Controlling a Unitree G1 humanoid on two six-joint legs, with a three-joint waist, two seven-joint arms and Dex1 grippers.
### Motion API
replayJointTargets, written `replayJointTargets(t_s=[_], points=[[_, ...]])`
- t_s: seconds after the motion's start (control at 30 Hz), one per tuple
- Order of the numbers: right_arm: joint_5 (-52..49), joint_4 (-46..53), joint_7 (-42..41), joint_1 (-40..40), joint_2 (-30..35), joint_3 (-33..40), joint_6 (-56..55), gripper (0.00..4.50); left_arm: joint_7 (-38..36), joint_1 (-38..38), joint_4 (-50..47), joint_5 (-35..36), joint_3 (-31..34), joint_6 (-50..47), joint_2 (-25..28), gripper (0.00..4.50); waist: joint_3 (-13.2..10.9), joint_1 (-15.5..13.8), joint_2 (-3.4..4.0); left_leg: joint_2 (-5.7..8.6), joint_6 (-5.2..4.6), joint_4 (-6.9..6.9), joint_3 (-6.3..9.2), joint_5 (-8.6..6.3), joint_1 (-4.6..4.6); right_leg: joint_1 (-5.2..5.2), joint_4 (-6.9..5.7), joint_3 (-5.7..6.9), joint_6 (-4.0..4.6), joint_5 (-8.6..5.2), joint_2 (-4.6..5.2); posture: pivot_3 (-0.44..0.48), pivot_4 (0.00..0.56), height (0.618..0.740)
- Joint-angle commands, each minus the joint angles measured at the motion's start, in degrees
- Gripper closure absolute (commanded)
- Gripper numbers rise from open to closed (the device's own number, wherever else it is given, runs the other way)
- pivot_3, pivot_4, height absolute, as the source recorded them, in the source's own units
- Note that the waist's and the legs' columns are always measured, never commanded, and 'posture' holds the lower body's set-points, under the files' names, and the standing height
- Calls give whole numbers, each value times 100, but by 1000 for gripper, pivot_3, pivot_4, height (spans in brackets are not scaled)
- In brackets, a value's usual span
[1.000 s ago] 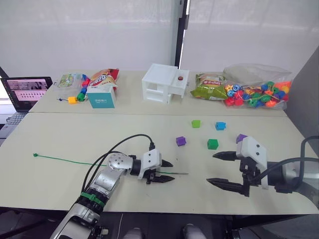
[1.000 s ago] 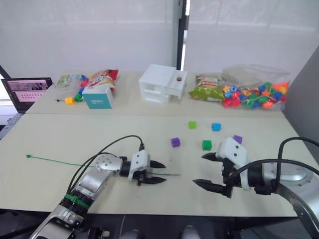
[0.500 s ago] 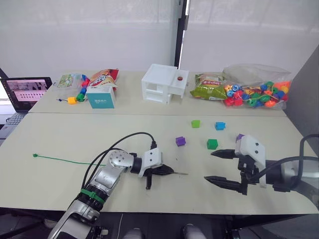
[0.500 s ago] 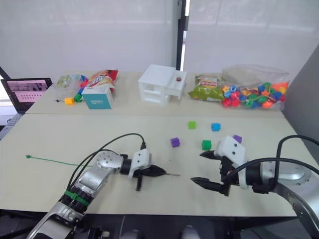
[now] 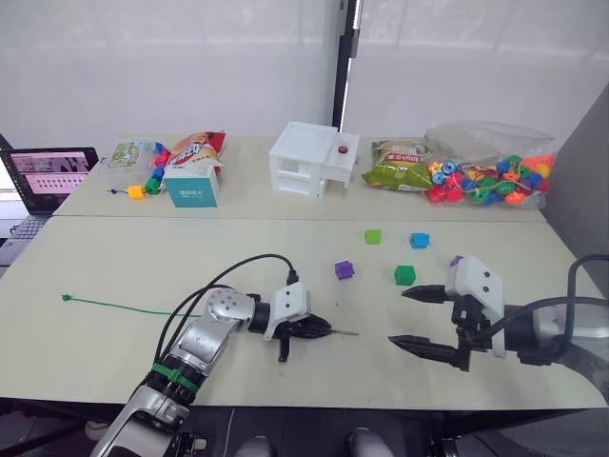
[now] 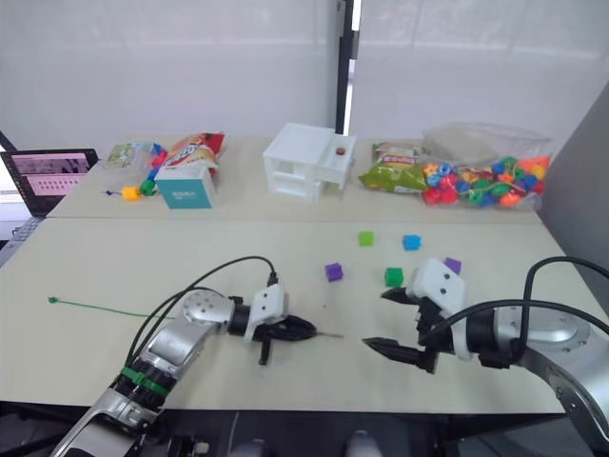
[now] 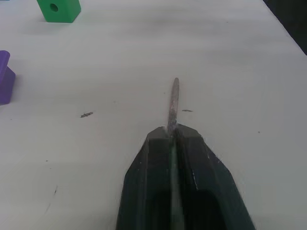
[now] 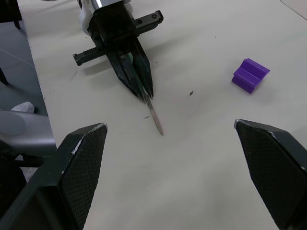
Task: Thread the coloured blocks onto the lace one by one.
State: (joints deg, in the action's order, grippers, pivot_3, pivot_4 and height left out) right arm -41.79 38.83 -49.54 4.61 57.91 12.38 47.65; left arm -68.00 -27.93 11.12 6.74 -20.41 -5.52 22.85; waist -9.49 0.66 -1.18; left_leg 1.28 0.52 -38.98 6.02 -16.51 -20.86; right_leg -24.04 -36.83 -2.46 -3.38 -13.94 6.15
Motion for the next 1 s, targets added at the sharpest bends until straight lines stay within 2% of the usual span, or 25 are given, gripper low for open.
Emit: replayJointTargets(t_s=[0.03,0.17,0.3,0.5,0.77,1.0], points=[[-30,53,43,77,-1,72,-36,0,-37,-1,-9,-161,-104,386,55,2663,0,-1,0,0,0,0,0,0,0,0,0,0,0,0,0,0,150,740],[18,42,78,62,24,51,-32,0,160,-73,212,-411,-146,596,45,2663,0,-2,0,0,0,0,0,0,0,2,3,0,0,0,0,0,150,740],[5,49,92,61,29,46,-37,0,88,-82,245,-372,-153,612,37,2663,0,-2,0,0,0,-1,0,0,0,2,2,0,0,0,0,0,150,740],[25,61,103,54,34,33,-60,0,11,-127,266,-427,-220,465,100,4457,0,-2,0,0,0,-1,0,0,1,4,2,0,0,0,0,0,150,740],[45,96,173,68,3,-15,-51,0,-26,-145,242,-326,-172,183,122,4457,0,0,0,0,0,-1,0,0,3,5,0,0,0,0,0,0,150,740],[-125,64,275,-85,-168,196,-17,0,53,-250,-274,230,238,-200,15,4457,0,2,-1,0,0,-1,0,0,1,1,-1,0,0,0,0,0,150,740]])
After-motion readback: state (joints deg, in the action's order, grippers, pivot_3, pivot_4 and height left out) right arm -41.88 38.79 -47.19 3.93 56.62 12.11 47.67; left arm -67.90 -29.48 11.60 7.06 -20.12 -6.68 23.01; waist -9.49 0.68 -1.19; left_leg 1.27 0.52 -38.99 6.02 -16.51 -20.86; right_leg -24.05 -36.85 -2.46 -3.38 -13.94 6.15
